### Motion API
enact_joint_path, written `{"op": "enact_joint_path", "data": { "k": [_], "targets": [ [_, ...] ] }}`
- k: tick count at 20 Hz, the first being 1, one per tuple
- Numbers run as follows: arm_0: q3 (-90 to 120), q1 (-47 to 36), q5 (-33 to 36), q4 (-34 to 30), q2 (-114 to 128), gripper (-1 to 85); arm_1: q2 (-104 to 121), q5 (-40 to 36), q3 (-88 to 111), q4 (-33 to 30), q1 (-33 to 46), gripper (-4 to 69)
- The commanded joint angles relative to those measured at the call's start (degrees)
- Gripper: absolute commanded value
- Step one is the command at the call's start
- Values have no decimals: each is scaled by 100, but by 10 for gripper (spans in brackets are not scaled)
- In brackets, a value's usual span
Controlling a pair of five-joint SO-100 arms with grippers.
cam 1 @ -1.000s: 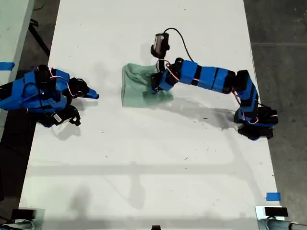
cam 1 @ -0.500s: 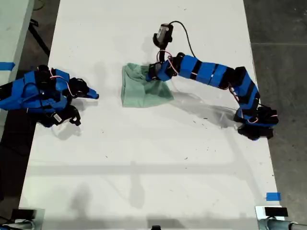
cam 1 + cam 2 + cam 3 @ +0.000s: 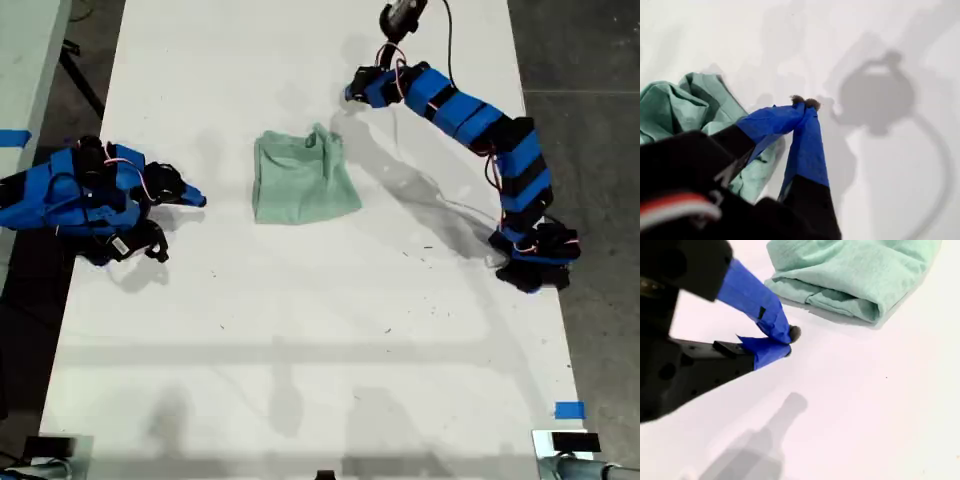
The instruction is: Fold t-shirt
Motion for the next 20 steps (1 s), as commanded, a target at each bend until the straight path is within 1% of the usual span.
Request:
{"op": "enact_joint_path", "data": {
  "k": [1,3,7,11,15,17,20],
  "targets": [
    [-26,44,-53,-114,9,1,1248,-167,123,360,44,-13],
    [35,0,-53,-149,9,1,1942,-158,545,677,-246,-13],
    [44,-18,-53,-158,35,1,2909,88,1477,1081,-1257,-13],
    [44,-9,-53,-149,44,1,2979,483,1485,1907,-2171,-13],
    [70,0,-53,-141,123,1,3006,791,1485,2505,-2830,-13],
    [70,9,-53,-141,123,1,3041,914,1494,2663,-3041,-13],
    [88,0,-53,-141,123,1,3006,976,1477,2602,-3190,-13]
  ]
}}
